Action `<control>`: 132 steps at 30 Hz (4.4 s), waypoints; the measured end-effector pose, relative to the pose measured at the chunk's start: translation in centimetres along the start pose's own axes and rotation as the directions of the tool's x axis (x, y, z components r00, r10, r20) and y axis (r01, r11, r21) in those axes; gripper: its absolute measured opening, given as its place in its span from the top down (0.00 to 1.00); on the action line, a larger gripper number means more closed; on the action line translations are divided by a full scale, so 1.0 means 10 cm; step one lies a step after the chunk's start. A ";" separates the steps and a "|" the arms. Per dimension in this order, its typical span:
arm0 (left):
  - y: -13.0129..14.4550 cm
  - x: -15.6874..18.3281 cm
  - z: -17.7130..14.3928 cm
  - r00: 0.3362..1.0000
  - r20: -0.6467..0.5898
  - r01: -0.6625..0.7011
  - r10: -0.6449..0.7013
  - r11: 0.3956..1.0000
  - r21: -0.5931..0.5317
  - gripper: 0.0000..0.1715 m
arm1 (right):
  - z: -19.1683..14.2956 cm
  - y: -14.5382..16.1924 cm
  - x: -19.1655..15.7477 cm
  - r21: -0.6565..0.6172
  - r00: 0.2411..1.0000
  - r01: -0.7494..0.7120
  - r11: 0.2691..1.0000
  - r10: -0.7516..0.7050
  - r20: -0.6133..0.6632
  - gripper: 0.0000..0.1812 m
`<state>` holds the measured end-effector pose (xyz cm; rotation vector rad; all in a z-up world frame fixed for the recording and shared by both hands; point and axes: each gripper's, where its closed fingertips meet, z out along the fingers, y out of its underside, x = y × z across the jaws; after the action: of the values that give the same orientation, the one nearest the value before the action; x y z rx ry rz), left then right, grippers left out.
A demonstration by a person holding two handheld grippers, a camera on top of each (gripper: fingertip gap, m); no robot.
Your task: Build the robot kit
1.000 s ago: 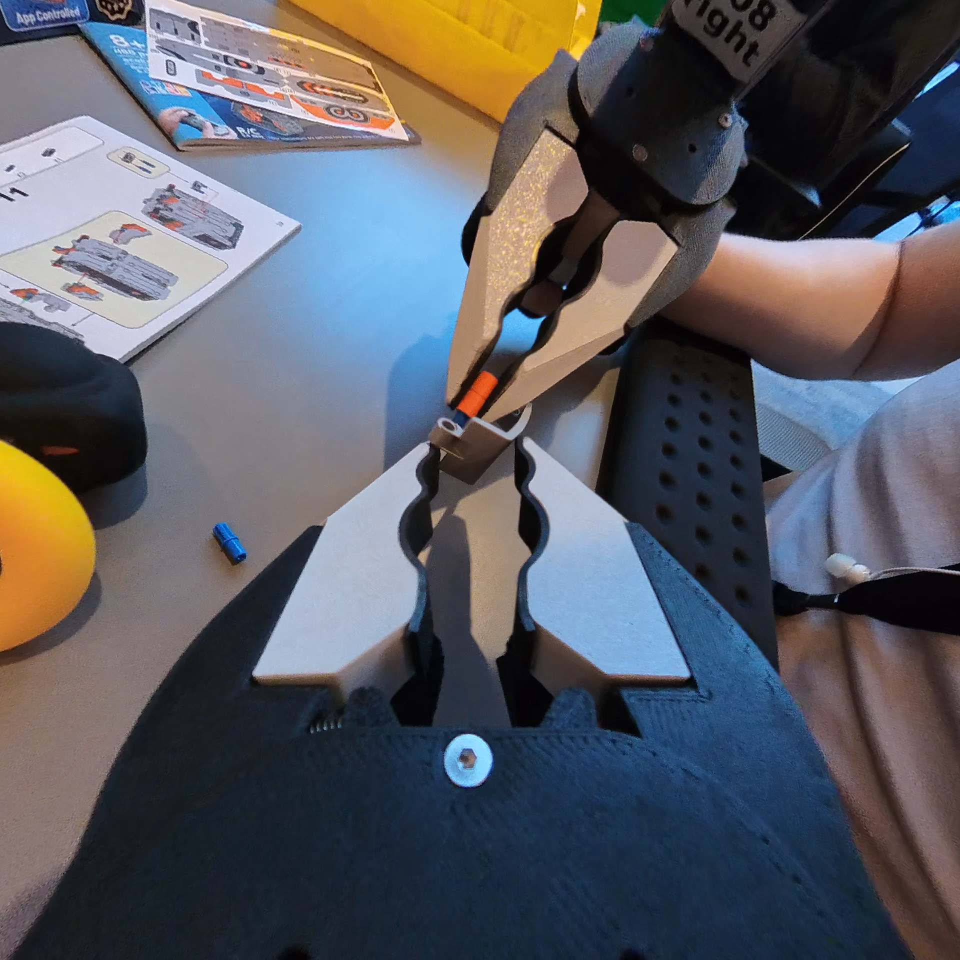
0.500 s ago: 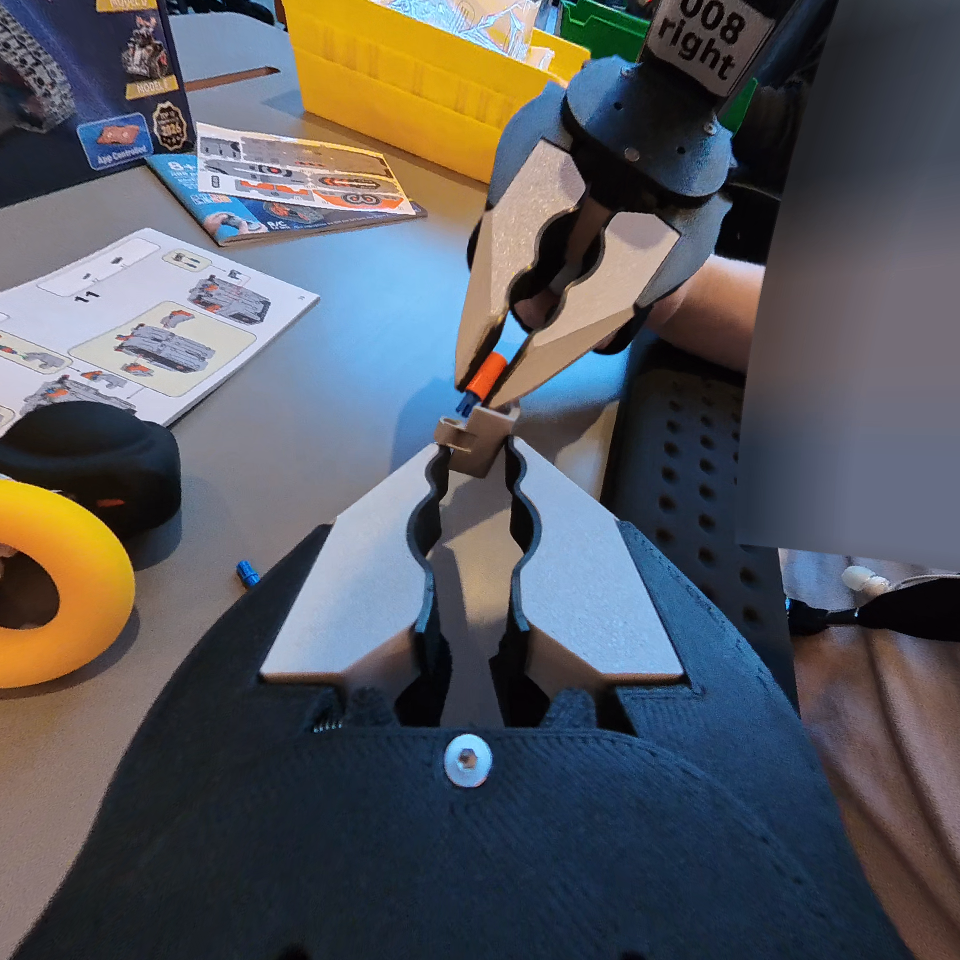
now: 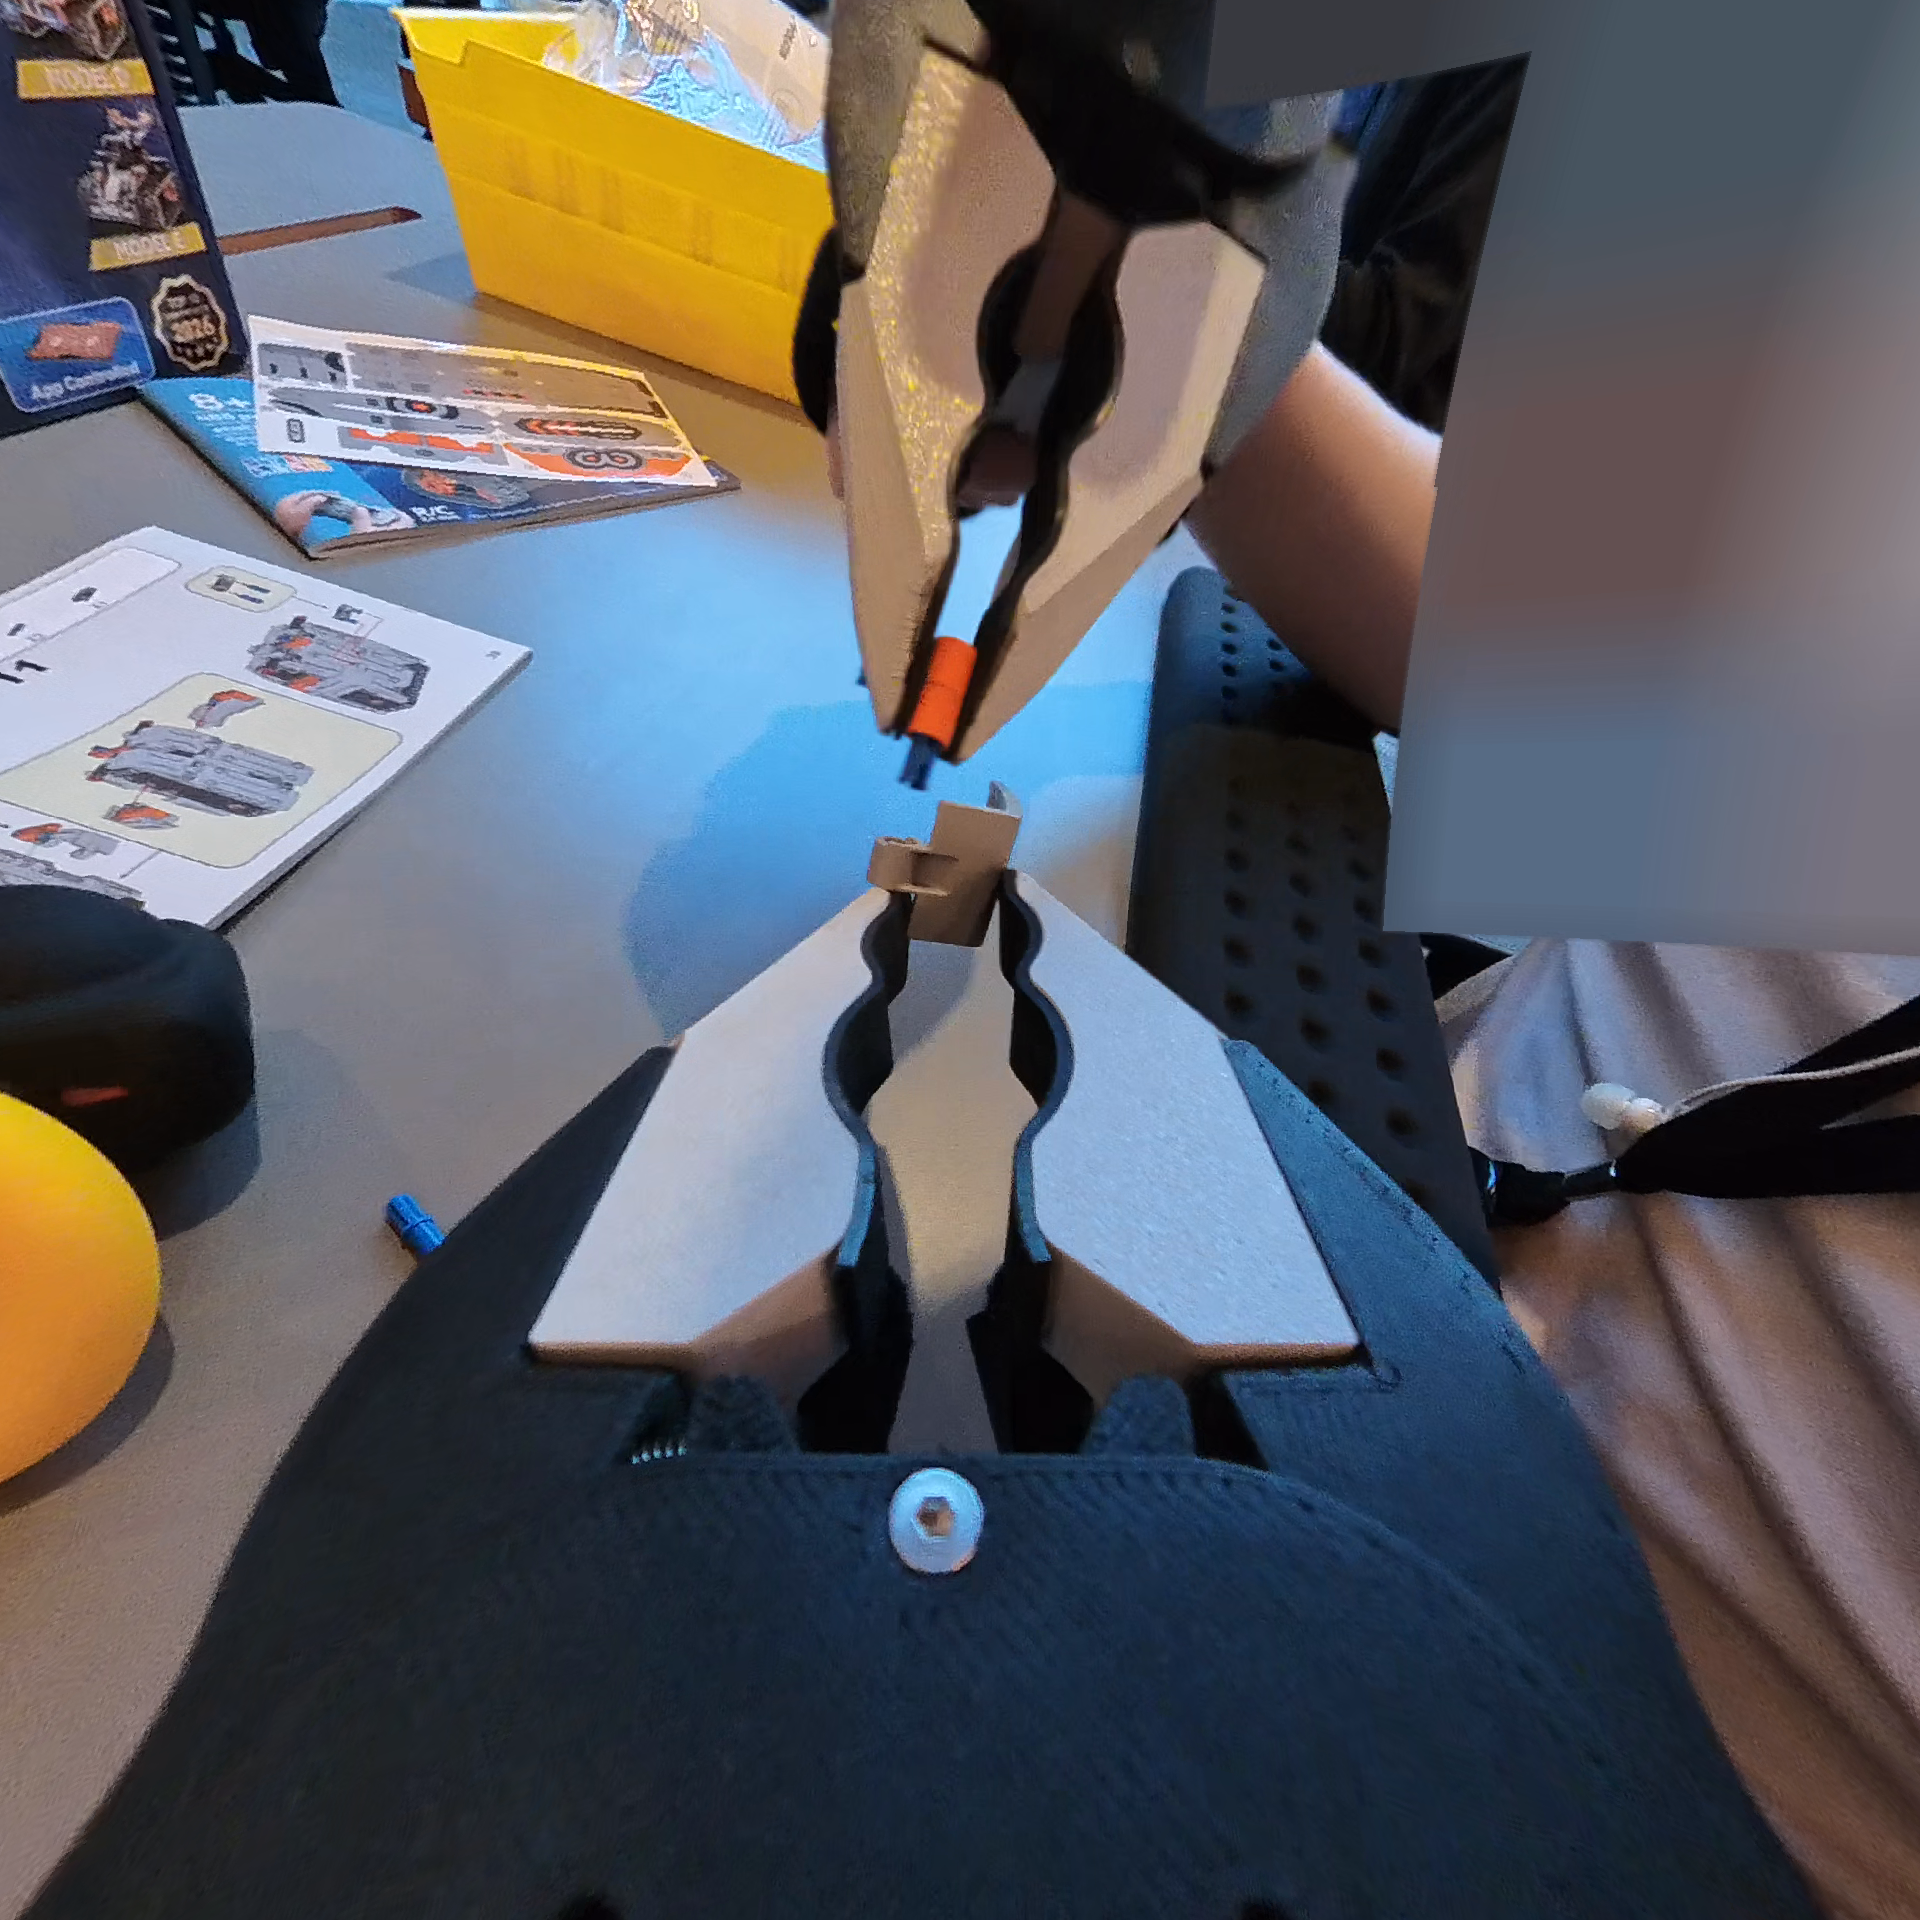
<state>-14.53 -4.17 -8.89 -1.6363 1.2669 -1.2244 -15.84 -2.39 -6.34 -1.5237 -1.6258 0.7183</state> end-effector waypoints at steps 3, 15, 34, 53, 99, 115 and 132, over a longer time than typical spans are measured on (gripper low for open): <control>-0.04 0.01 -0.03 0.999 -0.002 -0.032 0.032 0.999 0.023 0.91 | -0.02 -0.06 -0.03 -0.081 0.989 -0.011 0.997 0.023 0.146 0.97; -0.16 0.07 -0.09 0.995 -0.031 -0.093 0.097 0.991 0.101 0.92 | -0.01 -0.12 -0.05 -0.223 0.949 0.086 0.971 -0.012 0.314 0.97; 0.05 0.05 -0.06 0.997 -0.048 -0.064 0.063 0.997 -0.031 0.92 | 0.12 0.01 -0.10 -0.254 0.947 0.023 0.967 0.060 0.315 0.96; 0.16 0.08 -0.04 0.994 -0.111 -0.012 0.004 0.998 -0.069 0.93 | 0.19 0.10 -0.15 -0.148 0.948 0.082 0.986 -0.031 0.315 0.96; 0.25 0.17 -0.02 0.936 -0.271 0.196 -0.223 0.973 -0.125 0.94 | 0.32 0.39 -0.10 -0.170 0.944 0.327 0.930 -0.331 0.002 0.97; 0.36 0.02 0.00 0.945 -0.172 0.247 -0.277 0.953 -0.177 0.94 | 0.38 0.46 -0.10 -0.349 0.868 0.445 0.825 -0.493 -0.058 0.97; 0.35 0.00 -0.01 0.950 -0.158 0.241 -0.268 0.956 -0.170 0.94 | 0.29 0.36 -0.16 -0.203 0.947 0.312 0.928 -0.322 -0.014 0.97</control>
<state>-15.60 -5.09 -12.13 -1.8779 1.3118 -1.4939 -16.39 -3.24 -11.12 -1.3524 -1.8953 0.3488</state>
